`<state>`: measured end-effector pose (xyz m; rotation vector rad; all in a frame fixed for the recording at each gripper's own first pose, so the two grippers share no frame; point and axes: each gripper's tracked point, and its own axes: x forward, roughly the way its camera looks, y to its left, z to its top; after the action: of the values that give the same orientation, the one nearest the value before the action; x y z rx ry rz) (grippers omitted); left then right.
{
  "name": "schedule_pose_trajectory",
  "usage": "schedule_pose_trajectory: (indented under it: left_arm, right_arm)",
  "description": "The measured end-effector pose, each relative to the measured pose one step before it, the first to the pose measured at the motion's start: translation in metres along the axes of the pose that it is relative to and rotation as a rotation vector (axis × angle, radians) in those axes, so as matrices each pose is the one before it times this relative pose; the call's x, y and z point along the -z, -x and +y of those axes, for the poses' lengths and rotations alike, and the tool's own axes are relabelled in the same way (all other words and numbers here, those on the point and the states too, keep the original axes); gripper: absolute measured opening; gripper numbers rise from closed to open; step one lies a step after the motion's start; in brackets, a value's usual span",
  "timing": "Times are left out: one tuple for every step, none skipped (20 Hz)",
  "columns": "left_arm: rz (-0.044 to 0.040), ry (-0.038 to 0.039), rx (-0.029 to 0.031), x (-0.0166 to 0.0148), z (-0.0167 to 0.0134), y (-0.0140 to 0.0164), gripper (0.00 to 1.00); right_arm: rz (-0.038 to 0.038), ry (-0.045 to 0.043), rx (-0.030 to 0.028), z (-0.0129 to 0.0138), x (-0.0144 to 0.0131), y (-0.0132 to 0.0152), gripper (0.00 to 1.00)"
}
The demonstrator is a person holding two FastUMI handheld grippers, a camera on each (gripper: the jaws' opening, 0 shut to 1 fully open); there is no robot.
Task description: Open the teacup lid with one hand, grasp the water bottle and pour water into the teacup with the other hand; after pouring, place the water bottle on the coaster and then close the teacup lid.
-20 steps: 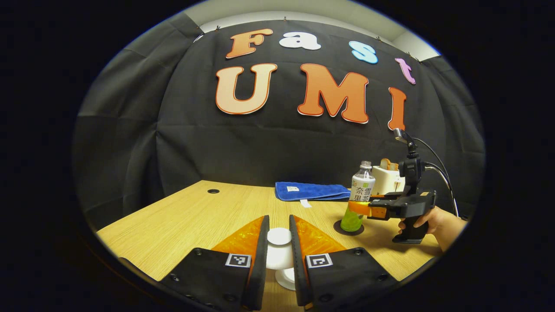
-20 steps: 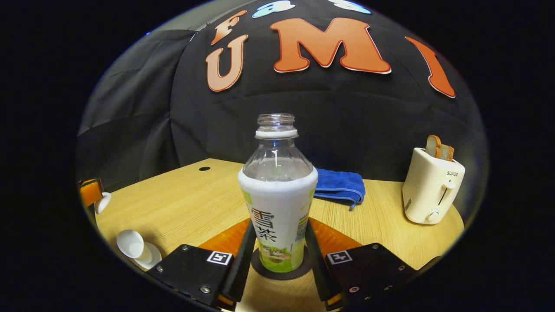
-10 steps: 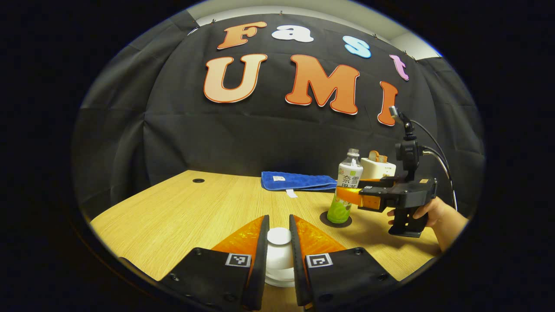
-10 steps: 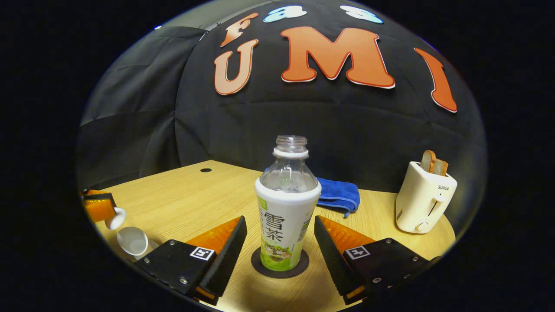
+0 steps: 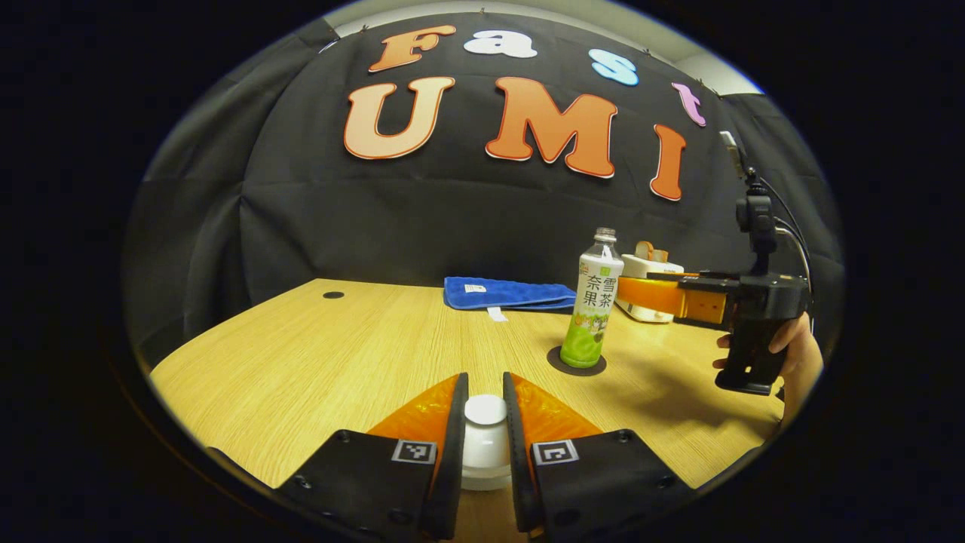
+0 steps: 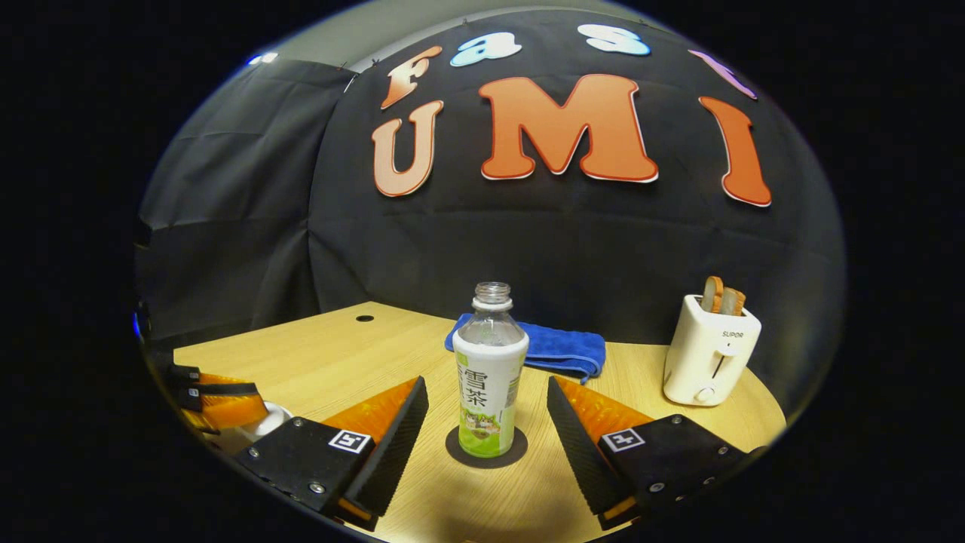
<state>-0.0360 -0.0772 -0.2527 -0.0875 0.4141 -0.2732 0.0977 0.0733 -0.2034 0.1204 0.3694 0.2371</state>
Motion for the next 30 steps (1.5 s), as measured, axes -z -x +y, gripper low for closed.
schedule_pose_trajectory:
  left_arm:
    - [-0.00090, -0.01292, -0.00633, 0.00058, 0.00005, 0.00021, 0.32]
    - [0.00308, -0.01019, -0.00471, 0.00065, 0.00010, -0.00042, 0.33]
    - [0.00431, -0.00719, -0.00354, 0.00205, -0.00037, -0.00108, 0.32]
    - [0.01032, -0.00735, 0.00172, 0.00339, -0.00114, -0.00076, 0.31]
    - [0.00801, -0.00724, -0.00432, 0.00279, -0.00011, 0.00016, 0.32]
    - [0.00445, -0.00752, -0.00714, 0.00095, 0.00164, -0.00075, 0.33]
    - [0.00128, -0.00624, -0.00782, 0.00114, 0.00106, -0.00044, 0.32]
    - [-0.00018, 0.00028, -0.00630, 0.00012, 0.00145, -0.00053, 0.33]
    - [0.00153, 0.00506, 0.00063, 0.00092, -0.00076, -0.00071, 0.33]
    - [0.00256, 0.00246, -0.00158, 0.00084, 0.00000, -0.00010, 0.33]
    - [-0.00200, 0.00098, 0.00211, 0.00032, 0.00082, -0.00128, 0.32]
    - [-0.00001, -0.00254, 0.00284, -0.00102, -0.00125, -0.00075, 0.30]
    - [0.00976, -0.00647, -0.00350, 0.00241, 0.00010, 0.00102, 0.31]
    - [-0.00078, -0.00136, -0.00484, -0.00174, 0.00146, 0.00052, 0.34]
    - [-0.00851, 0.00145, -0.00188, -0.00248, 0.00056, 0.00015, 0.34]
    - [-0.01603, -0.00215, -0.00974, -0.00502, 0.00198, 0.00110, 0.36]
    - [-0.02056, -0.00200, -0.01282, -0.00667, 0.00341, 0.00152, 0.39]
    - [-0.01560, -0.00480, -0.01240, -0.00544, 0.00248, 0.00069, 0.54]
    - [-0.01161, -0.00899, -0.01181, -0.00407, 0.00153, -0.00006, 0.60]
    - [-0.01215, -0.00560, -0.00809, -0.00569, 0.00150, -0.00017, 0.79]
    - [-0.01310, -0.00295, -0.00735, -0.00588, 0.00115, 0.00022, 0.83]
    - [-0.01728, 0.00187, -0.00498, -0.00824, 0.00082, -0.00071, 0.87]
    - [-0.02110, 0.00646, -0.00360, -0.00972, 0.00061, 0.00019, 0.92]
    - [-0.02616, 0.00986, -0.00101, -0.01212, 0.00080, 0.00060, 0.95]
    - [-0.02527, 0.01102, -0.00031, -0.01223, 0.00046, 0.00082, 0.96]
    - [-0.02151, 0.01076, -0.00189, -0.01232, 0.00175, 0.00053, 0.98]
    - [-0.01968, 0.00646, -0.00124, -0.01132, 0.00094, 0.00013, 0.98]
    - [-0.01563, 0.00280, -0.00800, -0.00994, 0.00229, -0.00143, 0.95]
    - [-0.01970, 0.00282, -0.00300, -0.01244, 0.00178, 0.00032, 0.95]
    - [-0.02389, 0.00568, -0.00228, -0.01357, 0.00087, -0.00080, 0.95]
  right_arm:
    - [-0.00470, -0.00732, 0.01031, -0.00381, -0.00064, 0.00645, 0.96]
    - [-0.00449, -0.00428, 0.00988, -0.00341, -0.00003, 0.00618, 0.95]
    - [-0.00314, -0.00597, 0.01285, -0.00425, -0.00035, 0.00395, 0.95]
    - [-0.00398, -0.00706, 0.00683, -0.00298, -0.00032, 0.00457, 0.95]
    - [-0.00295, -0.00757, 0.00764, -0.00294, -0.00036, 0.00426, 0.95]
    - [-0.00311, -0.00782, 0.00819, -0.00300, -0.00041, 0.00417, 0.95]
    - [-0.00356, -0.00514, 0.00341, -0.00167, -0.00030, 0.00374, 0.95]
    - [-0.00194, -0.00328, 0.00789, -0.00211, 0.00033, 0.00328, 0.95]
    - [-0.00204, -0.00234, 0.00142, -0.00104, 0.00038, 0.00336, 0.95]
    - [0.00026, -0.00010, 0.00474, -0.00025, 0.00146, 0.00044, 0.95]
    - [-0.00327, -0.00032, 0.00084, -0.00075, -0.00086, 0.00305, 0.95]
    - [-0.00136, -0.00130, -0.00006, -0.00041, -0.00047, 0.00194, 0.95]
    - [-0.00130, -0.00243, 0.00251, -0.00110, -0.00093, 0.00416, 0.95]
    - [-0.00240, -0.00182, -0.00002, -0.00027, -0.00081, 0.00284, 0.95]
    - [0.00036, -0.00102, 0.00716, -0.00244, 0.00015, 0.00246, 0.95]
    - [-0.00339, 0.00294, 0.00419, -0.00186, -0.00037, 0.00269, 0.95]
    - [-0.00609, 0.00347, 0.00463, -0.00090, -0.00261, 0.00284, 0.95]
    - [-0.00442, 0.00264, 0.00349, -0.00152, -0.00163, 0.00212, 0.95]
    - [-0.00510, 0.00146, 0.00406, -0.00072, -0.00317, 0.00258, 0.95]
    - [-0.00738, -0.00166, 0.00642, -0.00195, -0.00378, 0.00263, 0.95]
    - [-0.00700, -0.00099, 0.00511, -0.00088, -0.00352, 0.00266, 0.95]
    - [-0.01342, 0.00223, 0.00443, -0.00076, -0.00475, 0.00294, 0.95]
    - [-0.01697, 0.00492, 0.00258, 0.00016, -0.00767, 0.00385, 0.95]
    - [-0.01562, 0.00675, 0.00348, -0.00140, -0.00675, 0.00313, 0.95]
    - [-0.01591, 0.00639, 0.00316, -0.00078, -0.00838, -0.00256, 0.95]
    - [-0.01242, 0.00567, 0.00591, -0.00108, -0.00682, 0.00369, 0.95]
    - [-0.00756, 0.00410, 0.00785, -0.00172, -0.00557, 0.00345, 0.95]
    - [-0.00668, 0.00389, 0.00789, -0.00181, -0.00546, 0.00266, 0.95]
    - [-0.00129, 0.00551, 0.00828, -0.00158, -0.00471, 0.00331, 0.95]
    - [0.00227, 0.00687, 0.00168, -0.00026, -0.00255, 0.00243, 0.95]
